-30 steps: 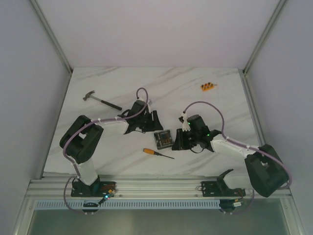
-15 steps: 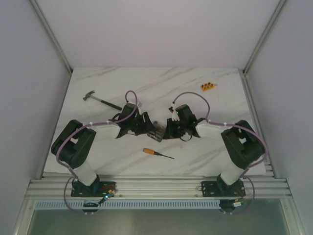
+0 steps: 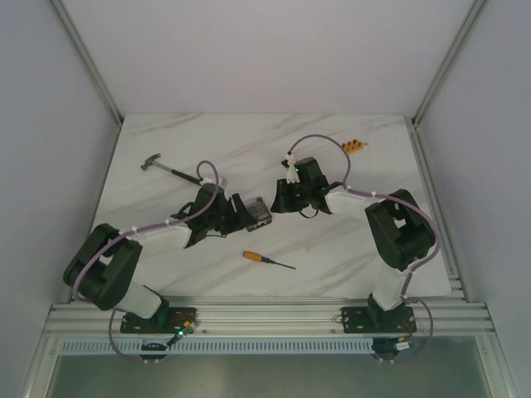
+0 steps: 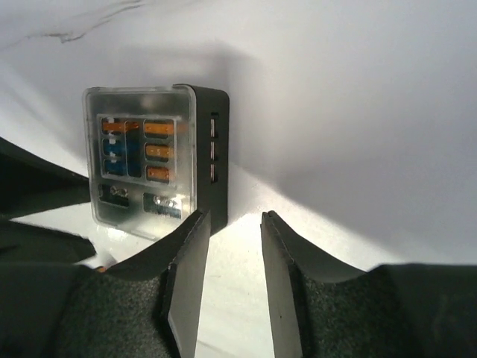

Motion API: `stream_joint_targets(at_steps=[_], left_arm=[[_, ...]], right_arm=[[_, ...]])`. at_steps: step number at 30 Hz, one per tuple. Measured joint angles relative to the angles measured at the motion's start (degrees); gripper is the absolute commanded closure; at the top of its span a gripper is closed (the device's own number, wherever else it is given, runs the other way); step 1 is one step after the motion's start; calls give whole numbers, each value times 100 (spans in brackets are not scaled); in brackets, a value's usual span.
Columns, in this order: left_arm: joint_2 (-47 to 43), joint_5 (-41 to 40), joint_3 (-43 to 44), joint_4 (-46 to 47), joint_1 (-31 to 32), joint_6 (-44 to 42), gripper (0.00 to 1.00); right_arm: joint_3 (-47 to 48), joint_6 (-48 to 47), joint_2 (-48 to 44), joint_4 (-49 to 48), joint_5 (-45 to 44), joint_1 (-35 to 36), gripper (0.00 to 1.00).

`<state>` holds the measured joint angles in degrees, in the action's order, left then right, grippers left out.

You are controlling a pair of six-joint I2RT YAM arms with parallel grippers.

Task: Snap on the fuse box
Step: Close the fuse box cover on the fuse box base.

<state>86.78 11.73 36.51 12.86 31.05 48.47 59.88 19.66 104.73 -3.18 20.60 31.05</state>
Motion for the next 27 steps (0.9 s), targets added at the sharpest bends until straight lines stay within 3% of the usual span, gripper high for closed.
stream_joint_targets(at_steps=[5, 13, 19, 27], left_arm=[[-470, -245, -236, 87, -133, 197, 35], [-101, -208, -236, 396, -201, 356, 45], [105, -98, -378, 723, -201, 474, 55], [219, 160, -901, 1834, -267, 918, 69]], right_arm=[[-501, 162, -485, -387, 251, -153, 53], [-763, 656, -575, -1279, 881, -170, 52], [-767, 857, -264, -1659, 1207, -170, 56], [-831, 925, 131, -1818, 1399, -208, 64]])
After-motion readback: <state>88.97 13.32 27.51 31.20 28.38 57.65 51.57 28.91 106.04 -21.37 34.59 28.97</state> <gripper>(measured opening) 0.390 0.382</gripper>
